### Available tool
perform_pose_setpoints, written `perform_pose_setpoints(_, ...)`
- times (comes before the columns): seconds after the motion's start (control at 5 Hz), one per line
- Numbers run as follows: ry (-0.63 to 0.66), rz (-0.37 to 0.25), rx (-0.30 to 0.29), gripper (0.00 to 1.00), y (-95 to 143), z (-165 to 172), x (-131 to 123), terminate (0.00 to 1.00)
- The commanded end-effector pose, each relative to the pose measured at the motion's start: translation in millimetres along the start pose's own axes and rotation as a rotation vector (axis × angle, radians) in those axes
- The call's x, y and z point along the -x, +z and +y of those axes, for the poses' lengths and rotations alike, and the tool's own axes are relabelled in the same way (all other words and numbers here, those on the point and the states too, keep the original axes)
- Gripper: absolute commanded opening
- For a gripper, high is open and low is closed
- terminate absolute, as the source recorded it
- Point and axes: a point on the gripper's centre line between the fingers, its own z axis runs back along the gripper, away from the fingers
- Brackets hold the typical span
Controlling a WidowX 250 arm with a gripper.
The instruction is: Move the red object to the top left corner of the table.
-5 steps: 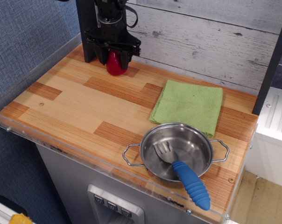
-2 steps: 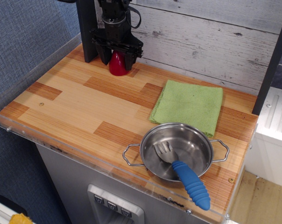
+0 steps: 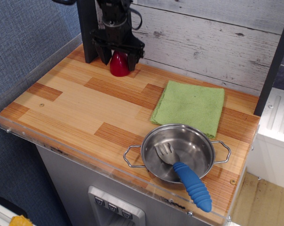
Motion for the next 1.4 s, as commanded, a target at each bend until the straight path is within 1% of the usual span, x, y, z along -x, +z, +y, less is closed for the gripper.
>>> perform_pose_setpoints(0.0,-0.018,-0.116,-0.044,1.00,47.1,8.3,-13.2,0.00)
perform_pose_setpoints(0.2,-0.047,-0.131,-0.043,1.00,67.6,3.1,-6.9,0.00)
perform_pose_setpoints(0.4,-0.119,-0.144,-0.017,1.00,81.8,-8.1,4.5,0.00)
perform_pose_setpoints(0.6,-0.176,-0.145,0.001,1.00,92.4,-31.8,20.9,0.00)
perform_pose_setpoints(0.8,-0.238,-0.118,0.029,1.00,95.8,-60.3,34.8,0.00)
perform_pose_setpoints(1.0,-0.255,-0.107,0.062,1.00,107.6,-73.5,54.0,0.00)
perform_pose_setpoints(1.2,-0.253,-0.134,0.111,1.00,128.7,-84.0,74.0,0.00)
